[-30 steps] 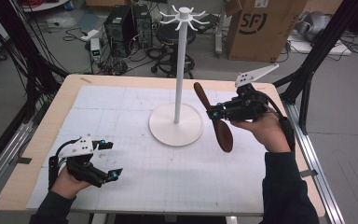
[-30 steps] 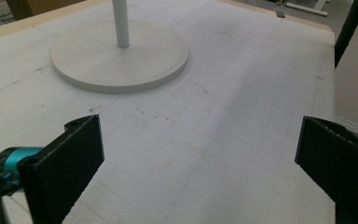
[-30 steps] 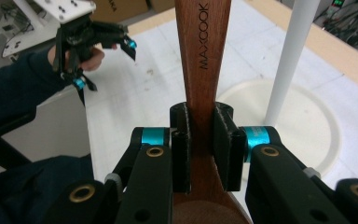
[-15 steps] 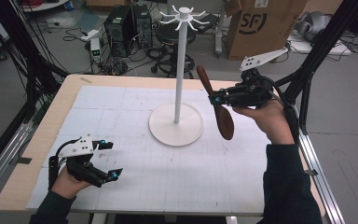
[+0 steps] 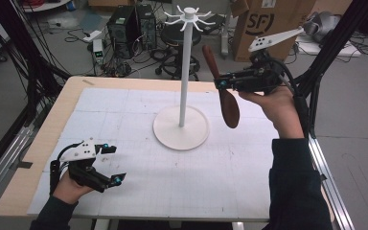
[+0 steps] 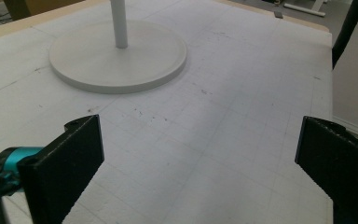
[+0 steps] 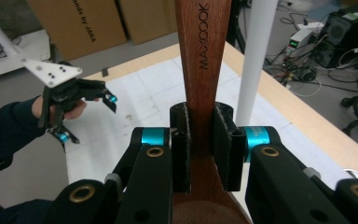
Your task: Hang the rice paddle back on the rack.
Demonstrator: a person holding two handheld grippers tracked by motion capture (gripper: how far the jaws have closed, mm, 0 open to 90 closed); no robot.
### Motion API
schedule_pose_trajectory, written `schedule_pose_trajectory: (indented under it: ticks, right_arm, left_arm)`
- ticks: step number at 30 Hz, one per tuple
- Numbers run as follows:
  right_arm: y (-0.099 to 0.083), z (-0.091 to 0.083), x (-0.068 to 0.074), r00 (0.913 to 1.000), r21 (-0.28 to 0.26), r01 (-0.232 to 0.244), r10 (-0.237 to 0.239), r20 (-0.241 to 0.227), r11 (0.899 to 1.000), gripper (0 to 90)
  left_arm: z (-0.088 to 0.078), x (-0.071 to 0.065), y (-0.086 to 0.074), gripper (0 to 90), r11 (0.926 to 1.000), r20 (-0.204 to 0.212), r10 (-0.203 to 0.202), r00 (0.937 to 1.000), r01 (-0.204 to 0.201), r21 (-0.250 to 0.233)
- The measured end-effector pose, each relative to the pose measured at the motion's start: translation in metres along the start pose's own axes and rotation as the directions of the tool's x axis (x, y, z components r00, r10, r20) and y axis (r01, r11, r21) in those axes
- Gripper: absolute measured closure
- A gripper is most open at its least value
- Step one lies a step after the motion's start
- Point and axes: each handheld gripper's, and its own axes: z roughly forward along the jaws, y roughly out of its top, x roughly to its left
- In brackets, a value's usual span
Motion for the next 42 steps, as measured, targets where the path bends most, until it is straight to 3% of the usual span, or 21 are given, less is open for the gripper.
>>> schedule_pose_trajectory:
  ticks: [8,13,28,42]
  right_arm:
    - [0.01,-0.007,-0.007,0.9998,-0.022,-0.01,0.011,0.019,1.0,78.5]
    - [0.016,-0.009,-0.004,0.9997,-0.043,0.008,-0.007,0.024,0.999,78.5]
    - [0.036,-0.003,0.001,0.9976,-0.037,0.023,-0.021,0.066,0.999,78.5]
    - [0.039,0.003,-0.007,0.996,-0.028,0.012,-0.009,0.089,1.0,78.5]
  left_arm:
    - [0.0,0.0,0.0,1.7,1.0,0.003,-0.001,1.0,0.001,-0.001]
    - [0.001,0.0,0.0,1.7,1.0,0.004,-0.003,1.0,0.003,0.0]
    - [0.0,-0.001,0.0,1.7,1.0,0.012,-0.001,0.9999,0.001,-0.006]
    - [0.0,-0.002,0.001,1.7,0.9999,0.035,0.002,0.9994,-0.002,-0.012]
